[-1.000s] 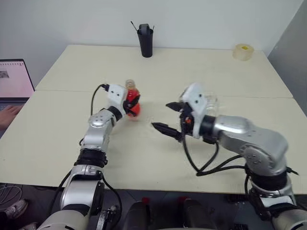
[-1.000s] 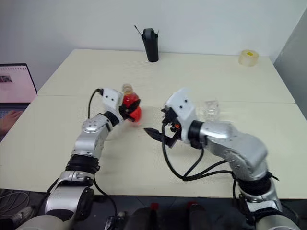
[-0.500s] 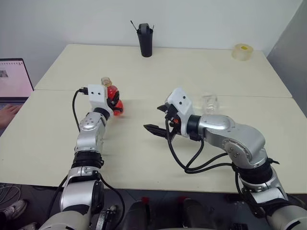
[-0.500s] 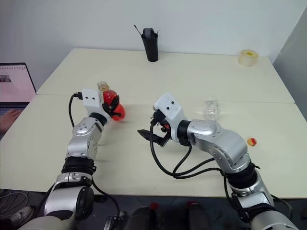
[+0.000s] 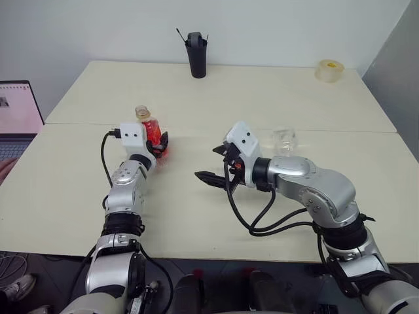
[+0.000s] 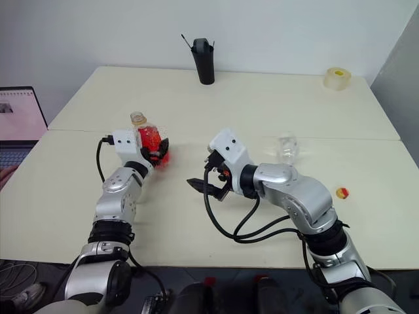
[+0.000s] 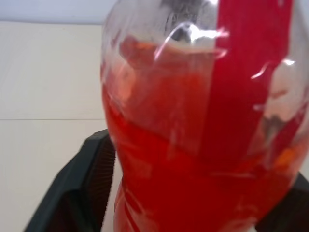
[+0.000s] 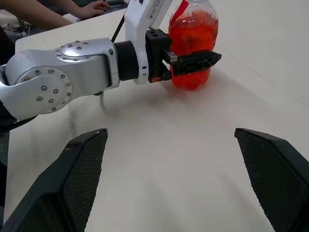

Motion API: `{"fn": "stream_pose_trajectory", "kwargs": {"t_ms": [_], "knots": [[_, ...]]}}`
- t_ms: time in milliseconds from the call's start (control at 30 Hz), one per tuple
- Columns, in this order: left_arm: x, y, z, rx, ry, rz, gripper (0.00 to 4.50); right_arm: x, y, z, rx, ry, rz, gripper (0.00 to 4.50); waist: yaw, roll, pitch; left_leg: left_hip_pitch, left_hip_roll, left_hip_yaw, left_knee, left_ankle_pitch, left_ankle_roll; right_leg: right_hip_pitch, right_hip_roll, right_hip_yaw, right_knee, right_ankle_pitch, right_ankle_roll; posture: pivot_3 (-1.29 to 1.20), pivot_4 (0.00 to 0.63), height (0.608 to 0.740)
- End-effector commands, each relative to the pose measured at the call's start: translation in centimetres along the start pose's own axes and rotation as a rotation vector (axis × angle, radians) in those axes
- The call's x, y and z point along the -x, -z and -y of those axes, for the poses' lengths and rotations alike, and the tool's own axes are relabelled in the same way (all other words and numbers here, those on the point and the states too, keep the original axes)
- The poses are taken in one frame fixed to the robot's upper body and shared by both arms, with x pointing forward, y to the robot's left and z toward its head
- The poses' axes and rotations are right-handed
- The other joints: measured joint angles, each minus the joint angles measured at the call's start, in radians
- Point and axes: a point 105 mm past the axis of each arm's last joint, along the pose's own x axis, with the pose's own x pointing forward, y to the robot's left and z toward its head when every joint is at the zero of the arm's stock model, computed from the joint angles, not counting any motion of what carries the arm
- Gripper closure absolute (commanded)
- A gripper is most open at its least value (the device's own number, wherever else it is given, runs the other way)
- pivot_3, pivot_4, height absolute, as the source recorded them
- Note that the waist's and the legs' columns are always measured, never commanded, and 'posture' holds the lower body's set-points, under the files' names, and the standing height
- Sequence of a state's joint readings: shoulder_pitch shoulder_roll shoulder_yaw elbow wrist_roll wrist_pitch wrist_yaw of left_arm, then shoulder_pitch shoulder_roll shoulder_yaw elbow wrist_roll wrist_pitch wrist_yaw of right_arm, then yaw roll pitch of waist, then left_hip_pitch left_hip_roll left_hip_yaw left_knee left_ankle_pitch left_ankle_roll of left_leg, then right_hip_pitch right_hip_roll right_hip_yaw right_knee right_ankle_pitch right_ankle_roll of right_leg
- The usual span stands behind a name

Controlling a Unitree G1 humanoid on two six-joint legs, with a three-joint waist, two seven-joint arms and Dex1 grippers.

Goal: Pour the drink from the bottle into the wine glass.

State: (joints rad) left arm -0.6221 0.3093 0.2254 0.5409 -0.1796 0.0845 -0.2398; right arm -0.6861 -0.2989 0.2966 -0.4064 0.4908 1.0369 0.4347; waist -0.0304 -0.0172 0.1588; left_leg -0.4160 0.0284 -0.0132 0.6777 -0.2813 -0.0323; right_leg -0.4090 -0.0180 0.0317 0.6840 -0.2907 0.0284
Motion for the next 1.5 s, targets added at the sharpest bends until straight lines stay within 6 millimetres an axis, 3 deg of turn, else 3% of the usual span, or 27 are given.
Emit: {"fn": "stream_pose_trajectory", "kwargs": {"t_ms": [33, 300, 833, 967, 1100, 1200, 1267, 1367, 1500], "knots": [[0.1, -1.7, -0.5, -0.012, -0.015, 0.054, 0.02, 0.1, -0.9, 0.0, 0.023, -0.002, 0.035, 0.0, 0.0, 0.0, 0.0, 0.0, 0.0, 0.0, 0.0, 0.0, 0.0, 0.0, 0.0, 0.0, 0.0, 0.0, 0.0, 0.0, 0.15, 0.74], [0.5, -1.6, -0.9, -0.011, -0.021, 0.036, 0.02, 0.2, -0.9, 0.1, 0.02, 0.004, 0.034, 0.0, 0.0, 0.0, 0.0, 0.0, 0.0, 0.0, 0.0, 0.0, 0.0, 0.0, 0.0, 0.0, 0.0, 0.0, 0.0, 0.0, 0.15, 0.74], [4.7, 1.1, -1.5, -0.001, -0.019, -0.059, 0.02, 0.5, -0.6, 0.9, 0.017, 0.011, 0.018, 0.0, -0.002, 0.0, 0.0, 0.0, 0.001, 0.0, 0.0, 0.0, 0.0, 0.0, -0.001, 0.002, 0.0, 0.0, 0.0, 0.0, 0.15, 0.74], [7.2, 1.3, -1.1, -0.018, 0.072, -0.104, 0.02, 2.2, -0.8, 1.5, 0.018, 0.021, 0.008, 0.0, -0.002, 0.0, 0.0, 0.0, 0.001, 0.0, 0.0, 0.0, 0.0, 0.0, -0.002, 0.002, 0.0, 0.0, 0.0, 0.0, 0.15, 0.74], [10.4, 0.8, 0.6, -0.048, 0.288, -0.127, 0.02, 5.1, -1.6, 2.5, -0.012, 0.051, -0.026, 0.0, -0.001, 0.0, 0.0, 0.0, 0.001, 0.0, -0.001, -0.001, 0.001, 0.0, -0.003, 0.002, -0.001, 0.0, 0.0, 0.0, 0.15, 0.74], [12.6, -0.9, 3.1, -0.07, 0.532, -0.109, 0.02, 8.4, -2.3, 6.9, -0.133, 0.247, -0.131, 0.0, 0.0, 0.0, 0.0, 0.001, 0.001, -0.001, -0.001, -0.002, 0.003, 0.001, -0.003, 0.001, 0.0, 0.0, 0.0, 0.0, 0.15, 0.74], [13.0, -2.1, 4.5, -0.089, 0.635, -0.102, 0.02, 10.1, -3.0, 9.6, -0.205, 0.387, -0.182, 0.0, 0.0, 0.001, 0.0, 0.001, 0.001, -0.001, -0.001, -0.002, 0.003, 0.001, -0.003, 0.001, 0.0, 0.0, 0.0, 0.0, 0.15, 0.74], [12.8, -2.9, 7.0, -0.195, 0.761, -0.111, 0.02, 11.2, -4.0, 12.3, -0.331, 0.453, -0.187, 0.0, 0.003, 0.001, 0.0, 0.001, 0.0, -0.001, -0.001, -0.002, 0.003, 0.002, 0.0, 0.001, -0.001, 0.0, -0.001, 0.0, 0.15, 0.74], [11.9, -3.6, 10.8, -0.249, 0.878, -0.061, 0.02, 11.5, -3.8, 16.1, -0.574, 0.581, -0.209, 0.0, 0.0, 0.001, 0.0, 0.001, -0.001, 0.002, -0.002, -0.002, 0.003, 0.002, 0.0, 0.003, -0.002, 0.0, 0.0, 0.0, 0.15, 0.74]]}}
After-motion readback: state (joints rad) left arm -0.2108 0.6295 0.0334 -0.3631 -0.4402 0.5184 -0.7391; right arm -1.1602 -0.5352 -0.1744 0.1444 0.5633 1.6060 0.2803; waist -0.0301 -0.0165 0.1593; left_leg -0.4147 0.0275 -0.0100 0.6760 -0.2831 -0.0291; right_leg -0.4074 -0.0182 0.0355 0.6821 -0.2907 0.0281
